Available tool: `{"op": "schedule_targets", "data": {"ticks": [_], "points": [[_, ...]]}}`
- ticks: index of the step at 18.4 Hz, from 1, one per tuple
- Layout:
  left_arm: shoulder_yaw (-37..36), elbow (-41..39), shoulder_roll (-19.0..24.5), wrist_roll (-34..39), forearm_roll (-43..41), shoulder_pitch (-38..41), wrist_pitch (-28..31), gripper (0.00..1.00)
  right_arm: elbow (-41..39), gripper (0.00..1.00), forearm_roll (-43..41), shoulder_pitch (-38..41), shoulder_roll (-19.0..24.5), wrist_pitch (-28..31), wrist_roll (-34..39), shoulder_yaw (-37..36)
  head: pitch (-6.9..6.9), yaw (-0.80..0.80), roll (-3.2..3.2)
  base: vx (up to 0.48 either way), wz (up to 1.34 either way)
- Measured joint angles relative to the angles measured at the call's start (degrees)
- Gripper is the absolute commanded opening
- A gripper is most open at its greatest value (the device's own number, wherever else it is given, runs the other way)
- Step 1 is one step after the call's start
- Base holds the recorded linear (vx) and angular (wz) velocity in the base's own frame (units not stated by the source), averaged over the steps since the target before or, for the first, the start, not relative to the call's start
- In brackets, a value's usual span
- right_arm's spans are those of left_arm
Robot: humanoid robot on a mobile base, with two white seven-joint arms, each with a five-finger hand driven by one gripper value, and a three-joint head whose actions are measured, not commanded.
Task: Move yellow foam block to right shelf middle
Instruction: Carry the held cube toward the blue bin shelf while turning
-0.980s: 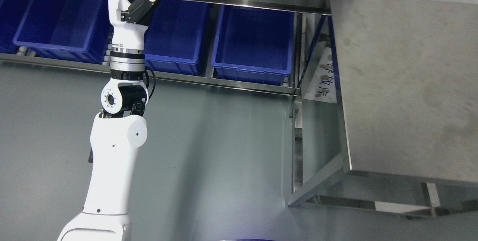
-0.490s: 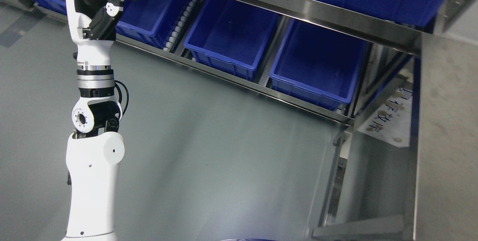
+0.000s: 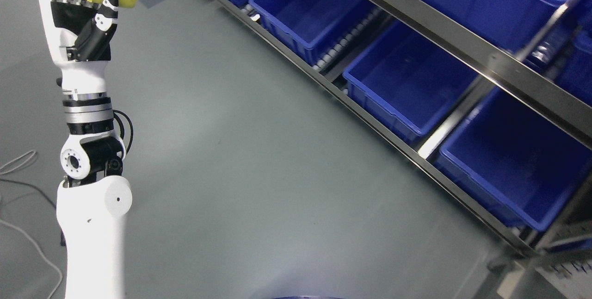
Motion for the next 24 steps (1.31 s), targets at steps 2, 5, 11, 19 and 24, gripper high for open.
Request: {"op": "schedule_targets", "data": {"ticks": [2,5,11,19,24], "points": [[0.7,-0.7,0.3,0.0,0.0,0.8,0.0,0.24,0.0,1.0,0.0,0.0,0.0,0.1,0.0,0.0,0.0,0.0,0.0,0.271,0.8],[1.6,-1.8,0.9,0.0,0.0,1.9,0.0,0.24,0.0,1.0,0.0,0.0,0.0,0.2,0.0,0.0,0.0,0.0,0.0,0.311,0.65],[2.7,-3.5,1.9,0.0,0.0,2.8,0.1,0.24,0.0,1.0,0.0,0.0,0.0,0.3,0.0,0.0,0.0,0.0,0.0,0.328,0.35],[3.5,-4.7,3.0,0.0,0.0,3.1,0.2,0.24,0.0,1.0,0.0,0.0,0.0,0.3,0.0,0.0,0.0,0.0,0.0,0.399,-0.09],[3.7,-5.1,3.4,0.0,0.0,3.2,0.1,0.24,0.0,1.0,0.0,0.0,0.0,0.3,0.0,0.0,0.0,0.0,0.0,0.342,-0.76]]}}
